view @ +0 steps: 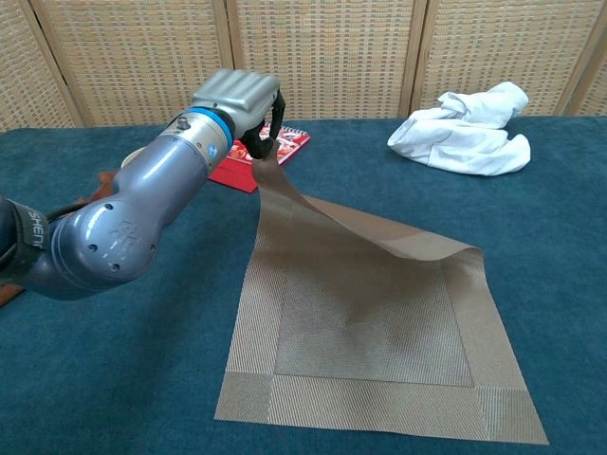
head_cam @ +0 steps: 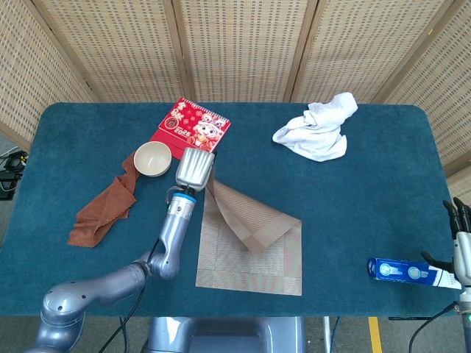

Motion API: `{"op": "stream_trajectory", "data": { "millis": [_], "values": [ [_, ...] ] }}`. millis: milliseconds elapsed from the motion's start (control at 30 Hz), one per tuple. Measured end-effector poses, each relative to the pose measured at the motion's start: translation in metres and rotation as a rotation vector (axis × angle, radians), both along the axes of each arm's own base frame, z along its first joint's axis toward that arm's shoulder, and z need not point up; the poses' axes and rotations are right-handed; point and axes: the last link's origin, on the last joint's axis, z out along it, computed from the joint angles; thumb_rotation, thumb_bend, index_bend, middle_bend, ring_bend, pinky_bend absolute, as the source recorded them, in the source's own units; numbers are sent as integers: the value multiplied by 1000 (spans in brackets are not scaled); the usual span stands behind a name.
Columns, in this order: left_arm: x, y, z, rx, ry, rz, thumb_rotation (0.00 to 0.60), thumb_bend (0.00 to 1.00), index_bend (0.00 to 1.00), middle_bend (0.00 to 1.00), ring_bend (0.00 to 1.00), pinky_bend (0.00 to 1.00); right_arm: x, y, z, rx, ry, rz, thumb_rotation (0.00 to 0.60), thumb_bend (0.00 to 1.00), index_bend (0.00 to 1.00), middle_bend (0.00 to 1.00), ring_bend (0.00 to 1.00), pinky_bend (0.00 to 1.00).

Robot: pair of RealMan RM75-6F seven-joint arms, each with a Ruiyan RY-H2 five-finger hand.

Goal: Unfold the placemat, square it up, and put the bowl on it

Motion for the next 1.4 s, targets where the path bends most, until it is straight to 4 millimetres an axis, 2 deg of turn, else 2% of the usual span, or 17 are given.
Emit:
{"op": "stream_trajectory", "data": {
  "millis": [267,600,700,733,800,900,967,1033,1133,1400],
  "values": [
    [8,6,-5,33,25,-1,600,541,698,873,845,718,1,0,-1,3,2,1,600,139,44,0,0,0],
    [19,26,6,90,72,-2,600,541,698,873,845,718,1,0,-4,16,5,2,600,139,44,0,0,0],
    [18,29,5,96,99,11,600,532,668,851,835,715,1,-1,-6,23,4,1,600,139,44,0,0,0],
    [17,30,4,96,112,16,600,510,611,788,791,692,1,-1,-6,24,5,2,600,138,44,0,0,0],
    [14,30,0,86,145,23,600,435,434,550,623,593,1,-1,-6,24,6,4,600,138,44,0,0,0],
    [10,30,-2,75,186,32,600,307,135,104,243,316,1,-1,-6,25,7,6,600,139,44,0,0,0],
    [6,31,-1,72,210,39,600,252,32,2,59,170,2,0,-7,28,8,7,600,139,44,0,0,0],
    [4,31,1,67,211,43,600,224,3,0,3,99,2,0,-8,33,9,9,600,139,44,0,0,0],
    [1,31,7,69,197,46,600,213,0,0,0,24,4,1,-10,37,16,16,600,139,44,0,0,0],
    [-8,30,22,76,152,47,600,213,0,0,0,2,5,2,-13,46,28,16,600,139,44,0,0,0]
  ]
}}
